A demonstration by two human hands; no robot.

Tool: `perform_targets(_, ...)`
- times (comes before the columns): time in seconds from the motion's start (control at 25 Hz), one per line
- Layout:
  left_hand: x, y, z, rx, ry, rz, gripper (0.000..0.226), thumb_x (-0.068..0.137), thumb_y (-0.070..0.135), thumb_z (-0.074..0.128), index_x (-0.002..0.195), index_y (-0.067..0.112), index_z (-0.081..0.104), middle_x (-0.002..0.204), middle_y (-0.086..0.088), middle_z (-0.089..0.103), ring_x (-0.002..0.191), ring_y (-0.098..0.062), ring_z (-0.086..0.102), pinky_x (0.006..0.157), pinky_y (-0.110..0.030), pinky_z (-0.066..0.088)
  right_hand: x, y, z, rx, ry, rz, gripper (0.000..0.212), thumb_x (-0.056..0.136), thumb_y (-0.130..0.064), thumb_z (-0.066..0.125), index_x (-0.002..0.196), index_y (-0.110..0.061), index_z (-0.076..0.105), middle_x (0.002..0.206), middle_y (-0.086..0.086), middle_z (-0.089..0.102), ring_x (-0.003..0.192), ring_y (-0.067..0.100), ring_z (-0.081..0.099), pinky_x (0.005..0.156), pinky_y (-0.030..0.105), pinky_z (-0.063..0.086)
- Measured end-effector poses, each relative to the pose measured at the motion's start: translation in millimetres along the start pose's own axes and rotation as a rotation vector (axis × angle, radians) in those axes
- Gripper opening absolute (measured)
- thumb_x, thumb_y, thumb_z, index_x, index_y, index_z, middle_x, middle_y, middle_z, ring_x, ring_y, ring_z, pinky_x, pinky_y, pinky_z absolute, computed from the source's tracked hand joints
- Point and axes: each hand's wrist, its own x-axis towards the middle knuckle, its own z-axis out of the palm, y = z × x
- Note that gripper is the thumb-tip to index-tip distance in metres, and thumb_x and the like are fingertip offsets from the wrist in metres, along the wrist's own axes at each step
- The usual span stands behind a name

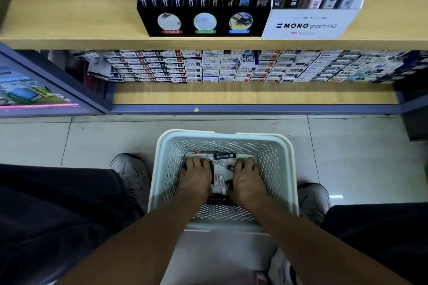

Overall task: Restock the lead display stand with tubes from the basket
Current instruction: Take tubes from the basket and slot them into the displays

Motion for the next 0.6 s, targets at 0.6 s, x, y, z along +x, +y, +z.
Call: perform_targets(0.6,16,11,5,-0.671,0.067,-0.193,0.049,0.092,0.042,0.064,0.121,0.004,0.051,0.116,-0.017,0.062,0.106,-0.033,0.062,0.083,-0.039,0.053,3,-6,-7,0.470,0.033,0.251,0.080,0.081,-0.059,0.068,0.137,-0.009,0.039,0.136,0.016,0.038,0.125,0.032,0.042,0.097,0.039,0.047)
